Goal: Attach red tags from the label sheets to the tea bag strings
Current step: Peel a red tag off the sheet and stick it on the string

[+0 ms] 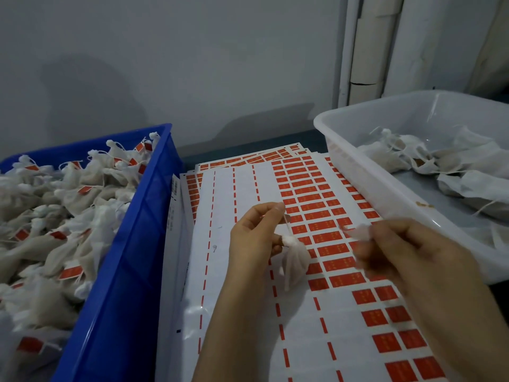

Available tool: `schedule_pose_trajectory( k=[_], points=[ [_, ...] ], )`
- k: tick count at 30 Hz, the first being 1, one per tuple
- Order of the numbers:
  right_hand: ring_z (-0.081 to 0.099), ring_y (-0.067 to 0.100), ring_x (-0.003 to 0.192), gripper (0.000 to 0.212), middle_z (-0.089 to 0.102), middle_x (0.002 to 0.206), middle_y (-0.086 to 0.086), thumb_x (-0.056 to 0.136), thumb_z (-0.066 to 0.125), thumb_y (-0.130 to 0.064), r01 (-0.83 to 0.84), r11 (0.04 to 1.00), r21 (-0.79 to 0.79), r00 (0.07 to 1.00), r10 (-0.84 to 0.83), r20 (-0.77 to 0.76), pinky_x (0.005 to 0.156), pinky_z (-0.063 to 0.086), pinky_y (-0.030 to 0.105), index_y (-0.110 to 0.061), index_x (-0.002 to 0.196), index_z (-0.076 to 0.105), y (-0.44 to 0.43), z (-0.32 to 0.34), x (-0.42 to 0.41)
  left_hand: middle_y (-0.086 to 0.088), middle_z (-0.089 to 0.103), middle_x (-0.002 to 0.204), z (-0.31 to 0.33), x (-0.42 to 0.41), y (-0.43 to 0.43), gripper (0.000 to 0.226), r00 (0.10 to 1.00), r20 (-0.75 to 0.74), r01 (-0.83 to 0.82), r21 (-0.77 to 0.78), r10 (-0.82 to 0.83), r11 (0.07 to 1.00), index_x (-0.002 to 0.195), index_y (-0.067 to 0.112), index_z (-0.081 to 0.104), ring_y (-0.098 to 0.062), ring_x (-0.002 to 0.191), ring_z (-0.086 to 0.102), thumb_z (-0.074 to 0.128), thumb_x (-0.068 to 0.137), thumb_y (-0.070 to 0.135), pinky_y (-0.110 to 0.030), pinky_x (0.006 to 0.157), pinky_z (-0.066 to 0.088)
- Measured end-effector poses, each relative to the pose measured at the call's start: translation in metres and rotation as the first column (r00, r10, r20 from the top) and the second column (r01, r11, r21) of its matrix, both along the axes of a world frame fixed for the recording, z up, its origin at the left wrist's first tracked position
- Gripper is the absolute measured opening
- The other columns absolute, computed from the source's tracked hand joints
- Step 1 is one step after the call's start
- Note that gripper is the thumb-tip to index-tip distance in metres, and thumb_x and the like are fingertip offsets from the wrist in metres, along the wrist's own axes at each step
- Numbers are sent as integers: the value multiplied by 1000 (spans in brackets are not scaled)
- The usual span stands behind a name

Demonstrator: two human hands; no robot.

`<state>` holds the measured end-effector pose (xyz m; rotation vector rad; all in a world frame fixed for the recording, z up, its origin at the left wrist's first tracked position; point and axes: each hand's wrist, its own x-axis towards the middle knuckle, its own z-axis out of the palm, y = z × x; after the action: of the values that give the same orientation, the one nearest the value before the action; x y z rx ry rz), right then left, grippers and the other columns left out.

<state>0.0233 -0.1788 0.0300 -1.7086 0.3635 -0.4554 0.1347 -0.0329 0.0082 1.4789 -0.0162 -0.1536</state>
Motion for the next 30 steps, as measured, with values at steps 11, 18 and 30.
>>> schedule_pose_trajectory(
  k=[11,18,30],
  points=[
    [65,6,86,8,61,86,-26,86,60,-31,-74,996,-54,983,82,162,66,52,14,-38,83,56,11,-5,99,21,71,80,2,-1,-2,15,999,-37,16,-54,-18,998,94,27,69,2,72,68,62,86,37,-14,54,52],
    [62,-6,89,23,64,93,-32,84,59,-31,-308,951,25,925,293,244,64,49,10,-53,83,65,14,-21,89,29,69,82,-2,-4,-5,13,1000,20,24,-36,-23,999,90,35,69,2,79,68,60,81,40,-15,62,55],
    [58,-12,87,25,60,88,-33,82,66,-27,-286,958,-38,925,286,249,60,46,4,-45,96,56,16,-24,87,19,72,88,-4,-3,-6,17,1000,16,24,-72,-23,997,84,33,71,-11,89,68,61,71,39,-24,73,57]
  ],
)
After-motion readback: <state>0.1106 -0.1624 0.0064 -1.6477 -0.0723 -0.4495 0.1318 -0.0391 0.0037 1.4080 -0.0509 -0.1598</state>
